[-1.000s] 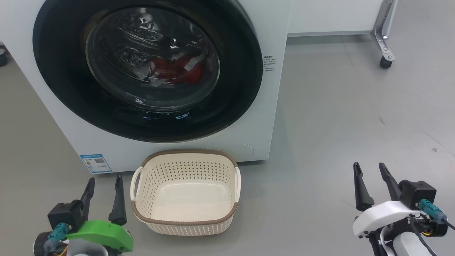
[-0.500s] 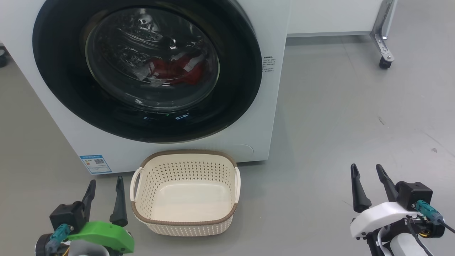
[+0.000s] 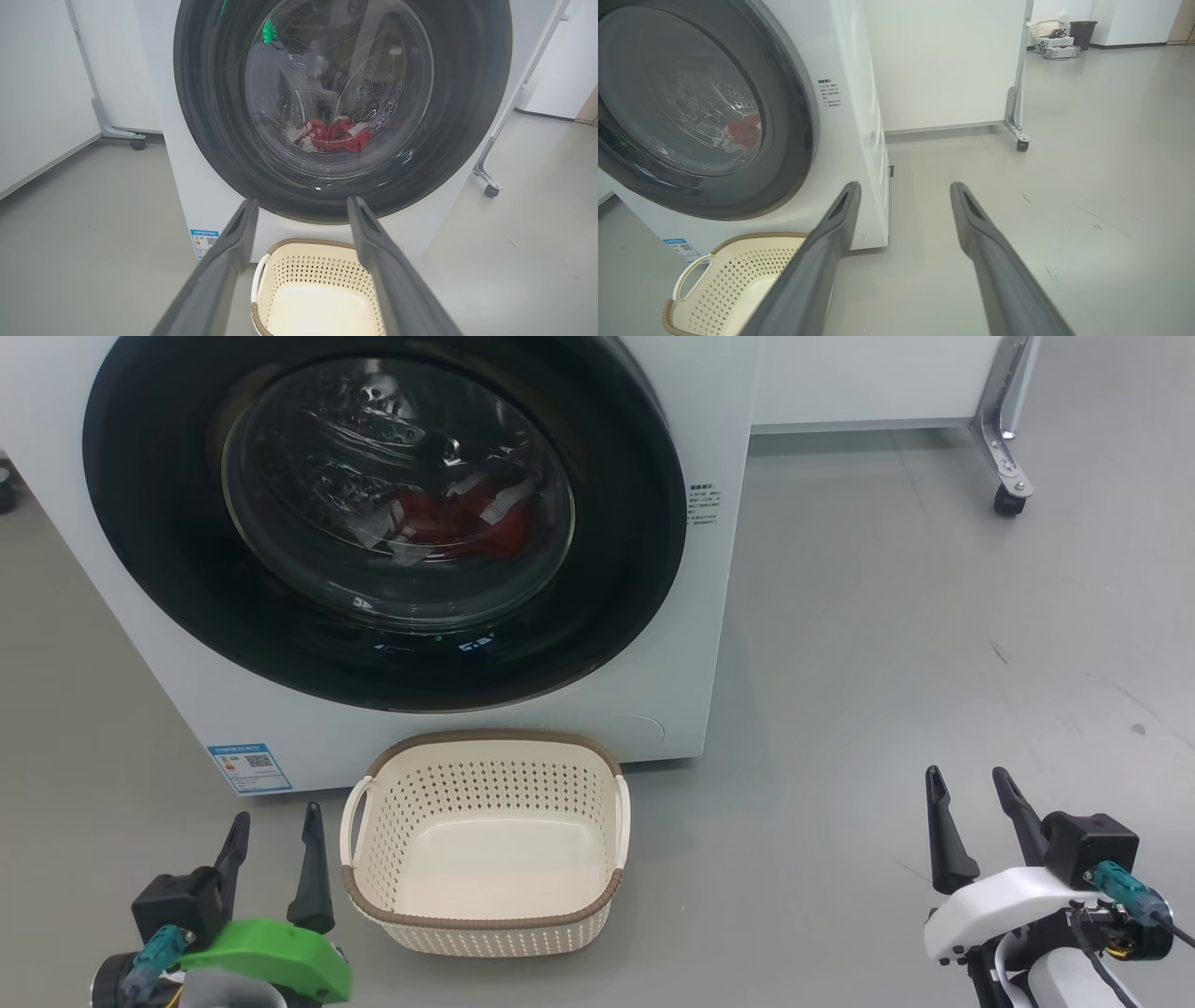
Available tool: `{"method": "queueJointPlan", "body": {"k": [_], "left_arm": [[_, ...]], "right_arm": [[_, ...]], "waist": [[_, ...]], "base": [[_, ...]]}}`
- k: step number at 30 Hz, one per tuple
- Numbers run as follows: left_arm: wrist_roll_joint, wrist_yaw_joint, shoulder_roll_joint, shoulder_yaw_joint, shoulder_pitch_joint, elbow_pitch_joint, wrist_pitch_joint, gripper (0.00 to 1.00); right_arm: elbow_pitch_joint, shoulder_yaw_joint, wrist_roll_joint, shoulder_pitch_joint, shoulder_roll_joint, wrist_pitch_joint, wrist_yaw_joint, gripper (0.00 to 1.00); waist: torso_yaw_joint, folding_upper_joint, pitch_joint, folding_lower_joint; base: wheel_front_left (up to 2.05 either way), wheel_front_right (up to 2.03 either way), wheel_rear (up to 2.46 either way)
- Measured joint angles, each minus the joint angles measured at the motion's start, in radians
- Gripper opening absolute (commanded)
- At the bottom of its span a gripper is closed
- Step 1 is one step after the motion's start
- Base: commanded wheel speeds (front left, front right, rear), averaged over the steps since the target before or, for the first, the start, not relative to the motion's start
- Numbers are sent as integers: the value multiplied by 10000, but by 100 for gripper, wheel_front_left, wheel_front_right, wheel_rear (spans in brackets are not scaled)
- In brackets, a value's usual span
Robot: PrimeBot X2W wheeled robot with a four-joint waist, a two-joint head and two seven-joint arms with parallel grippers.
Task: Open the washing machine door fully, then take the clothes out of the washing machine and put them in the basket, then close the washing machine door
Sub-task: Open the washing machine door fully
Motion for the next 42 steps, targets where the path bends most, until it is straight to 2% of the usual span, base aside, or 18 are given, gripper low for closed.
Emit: {"method": "queueJointPlan", "body": {"k": [1,2,3,13,16,22,29,42], "left_arm": [[2,-17,-2,4,0,4,2,100],[13,-42,-2,8,0,12,0,100],[38,-44,-4,12,0,25,0,100],[86,-86,-88,54,0,150,0,100],[98,-98,-104,84,-1,161,0,100],[267,-151,-127,94,-6,169,0,100],[360,-251,-188,96,-92,167,0,100],[508,-337,-299,102,-455,8,0,100]], "right_arm": [[10,6,-35,0,-2,0,0,78],[21,10,-79,0,-2,0,2,32],[35,13,-82,0,-2,0,12,0],[318,42,148,1,82,0,291,0],[405,-282,1030,2,479,15,541,0],[552,-859,2347,0,874,303,980,0],[617,-1701,4345,-315,1317,938,1317,0],[522,-3256,9175,-1837,1578,3120,1498,0]], "waist": [[-4,0,-1,0],[-9,0,-3,0],[-14,0,-6,0],[-56,0,-32,0],[-58,0,-31,0],[-17,0,19,0],[149,0,205,0],[455,0,875,0]], "base": [[0,0,0],[0,0,0],[0,0,0],[0,0,0],[0,0,0],[0,0,0],[0,0,0],[0,0,0]]}}
